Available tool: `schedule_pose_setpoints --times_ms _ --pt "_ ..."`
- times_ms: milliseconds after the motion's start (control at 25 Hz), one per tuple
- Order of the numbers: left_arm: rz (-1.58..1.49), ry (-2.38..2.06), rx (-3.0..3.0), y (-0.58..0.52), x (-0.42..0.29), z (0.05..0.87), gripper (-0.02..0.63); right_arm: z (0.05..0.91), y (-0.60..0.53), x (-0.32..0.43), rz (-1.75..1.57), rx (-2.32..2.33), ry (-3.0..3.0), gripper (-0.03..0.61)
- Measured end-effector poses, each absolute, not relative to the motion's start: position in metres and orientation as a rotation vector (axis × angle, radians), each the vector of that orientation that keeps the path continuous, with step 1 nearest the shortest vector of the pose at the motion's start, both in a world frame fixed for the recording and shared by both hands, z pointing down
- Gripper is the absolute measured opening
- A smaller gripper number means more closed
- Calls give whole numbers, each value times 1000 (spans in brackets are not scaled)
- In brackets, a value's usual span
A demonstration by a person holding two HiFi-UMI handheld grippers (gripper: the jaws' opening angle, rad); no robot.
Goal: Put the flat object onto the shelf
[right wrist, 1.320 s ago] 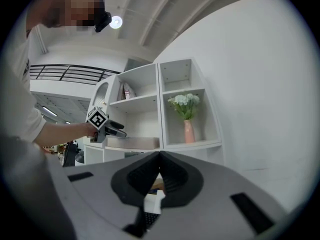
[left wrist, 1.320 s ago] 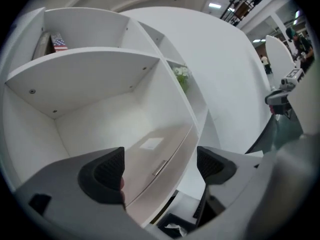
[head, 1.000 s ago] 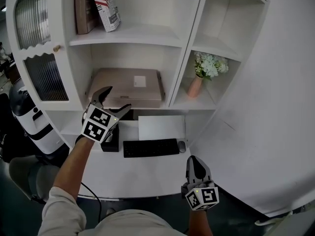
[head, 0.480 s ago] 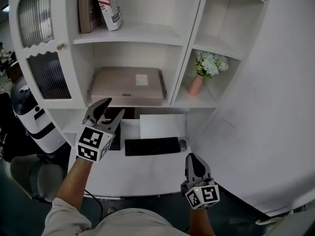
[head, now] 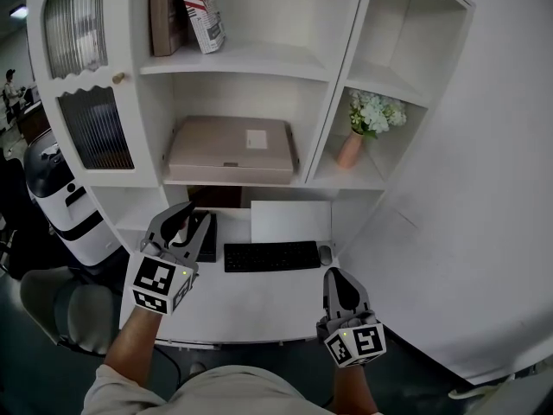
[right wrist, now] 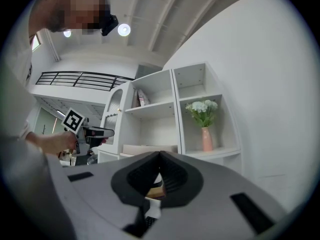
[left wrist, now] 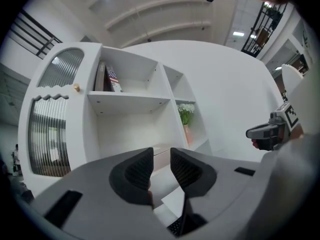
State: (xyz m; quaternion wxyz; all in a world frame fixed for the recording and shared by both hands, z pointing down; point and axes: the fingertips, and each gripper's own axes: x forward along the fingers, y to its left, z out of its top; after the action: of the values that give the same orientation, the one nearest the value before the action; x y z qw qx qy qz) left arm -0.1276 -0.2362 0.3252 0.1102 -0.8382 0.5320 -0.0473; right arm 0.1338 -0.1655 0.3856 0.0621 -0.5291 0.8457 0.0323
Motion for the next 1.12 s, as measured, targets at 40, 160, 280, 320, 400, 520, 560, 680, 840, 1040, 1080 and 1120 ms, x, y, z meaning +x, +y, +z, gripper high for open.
schedule_pose_setpoints --times_ms 40,160,280,320,400,520,560,680,840,1040,1080,1120 --pt "-130 1576 -2460 -232 -130 327 98 385 -165 132 100 -1594 2561 3" --pt "-118 1604 -2448 -223 -138 331 58 383 -163 128 109 -1578 2571 3" --pt "-114 1632 -2435 -215 -148 335 52 382 -162 125 114 -1572 2578 3" --pt "-113 1645 -2430 -212 -152 336 52 382 -162 124 115 -1569 2581 3" --pt "-114 1669 -2419 -208 -160 339 37 382 -161 122 116 -1563 2585 3" --pt "-120 1698 -2416 -202 -170 346 28 383 -160 120 117 -1560 2590 3" --pt "-121 1708 -2416 -200 -173 348 27 383 -160 120 117 -1559 2592 3" --pt "-117 1742 -2405 -196 -182 353 17 383 -160 116 118 -1554 2601 3" --pt "-113 1757 -2401 -190 -188 358 8 382 -158 114 126 -1552 2608 3" --pt "-105 1783 -2392 -184 -197 364 2 383 -156 111 133 -1545 2624 3" --pt "-100 1788 -2390 -183 -198 365 2 384 -156 111 132 -1545 2627 3" --pt "-95 1793 -2388 -181 -199 366 2 384 -155 111 132 -1544 2629 3"
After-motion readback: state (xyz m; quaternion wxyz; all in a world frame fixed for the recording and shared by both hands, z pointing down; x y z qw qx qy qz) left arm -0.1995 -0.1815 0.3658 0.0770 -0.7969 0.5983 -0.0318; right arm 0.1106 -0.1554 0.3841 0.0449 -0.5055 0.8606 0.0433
